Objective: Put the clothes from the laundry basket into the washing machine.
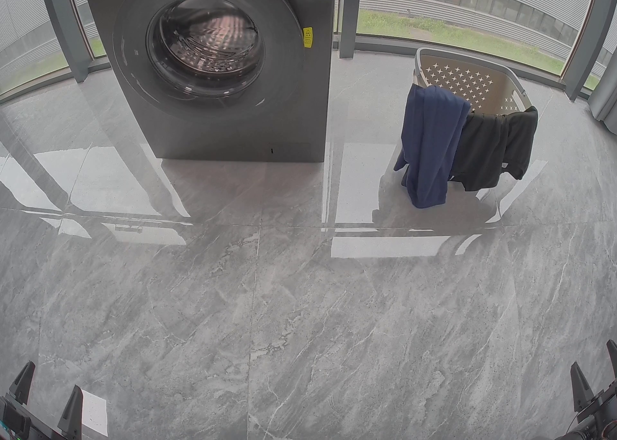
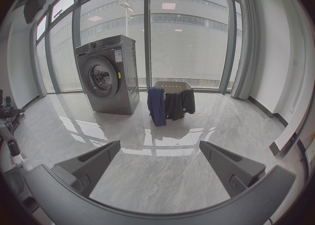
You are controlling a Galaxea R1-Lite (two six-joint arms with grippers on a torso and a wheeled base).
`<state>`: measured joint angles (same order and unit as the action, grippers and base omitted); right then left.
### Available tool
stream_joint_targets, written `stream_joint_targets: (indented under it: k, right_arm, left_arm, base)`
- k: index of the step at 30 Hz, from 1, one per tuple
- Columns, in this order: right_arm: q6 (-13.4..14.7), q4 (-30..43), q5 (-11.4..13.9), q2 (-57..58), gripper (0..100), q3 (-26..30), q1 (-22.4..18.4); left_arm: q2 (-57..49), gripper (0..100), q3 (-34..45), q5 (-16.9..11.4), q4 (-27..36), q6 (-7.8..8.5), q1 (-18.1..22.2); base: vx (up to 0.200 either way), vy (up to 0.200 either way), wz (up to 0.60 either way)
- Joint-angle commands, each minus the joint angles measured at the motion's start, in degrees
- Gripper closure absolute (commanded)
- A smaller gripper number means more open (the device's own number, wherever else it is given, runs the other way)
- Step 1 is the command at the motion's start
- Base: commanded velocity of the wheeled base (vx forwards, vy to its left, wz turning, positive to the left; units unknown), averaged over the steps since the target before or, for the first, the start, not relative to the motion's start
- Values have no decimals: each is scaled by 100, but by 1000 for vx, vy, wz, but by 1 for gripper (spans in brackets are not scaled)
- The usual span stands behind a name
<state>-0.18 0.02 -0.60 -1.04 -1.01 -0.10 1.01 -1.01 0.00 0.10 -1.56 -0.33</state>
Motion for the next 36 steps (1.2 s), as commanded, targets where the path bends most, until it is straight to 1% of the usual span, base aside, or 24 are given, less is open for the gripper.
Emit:
stream_joint_targets:
  k: [1, 4, 6, 9, 10, 15, 28, 30, 33, 34, 36]
  right_arm:
    - [1, 6, -2, 33, 0, 92, 1]
    - [1, 6, -2, 33, 0, 92, 1]
    - [-8, 6, -2, 33, 0, 92, 1]
    - [-8, 6, -2, 33, 0, 92, 1]
    - [1, -2, -2, 33, 0, 92, 1]
    - [18, -2, -2, 33, 0, 92, 1]
    - [18, -2, -11, 33, 0, 92, 1]
    - [9, 6, -11, 33, 0, 92, 1]
    - [1, 6, -11, 33, 0, 92, 1]
    - [9, -2, -11, 33, 0, 92, 1]
    - [18, -2, -11, 33, 0, 92, 1]
  left_arm:
    - [-101, 0, 92, 0, -1, -11, -2]
    - [-101, 0, 92, 0, -1, -20, -2]
    - [-101, 0, 92, 9, -1, -55, -2]
    - [-101, 0, 92, 26, -1, -72, -2]
    - [-101, 0, 92, 26, -1, -72, -2]
    - [-101, 0, 92, 26, -1, -55, -2]
    - [-101, 0, 92, 35, -1, -72, -2]
    - [-101, 0, 92, 35, -1, -72, -2]
    - [-101, 0, 92, 44, -1, -72, -2]
    - [-101, 0, 92, 44, -1, -64, -2]
    - [-101, 0, 92, 44, -1, -64, -2]
  base:
    - [200, 0, 0]
    - [200, 0, 0]
    - [0, 0, 0]
    - [0, 0, -600]
    - [0, 0, 0]
    - [200, 0, 0]
    - [200, 0, 0]
    - [0, 0, 0]
    - [0, 0, -600]
    - [0, 0, 0]
    - [200, 0, 0]
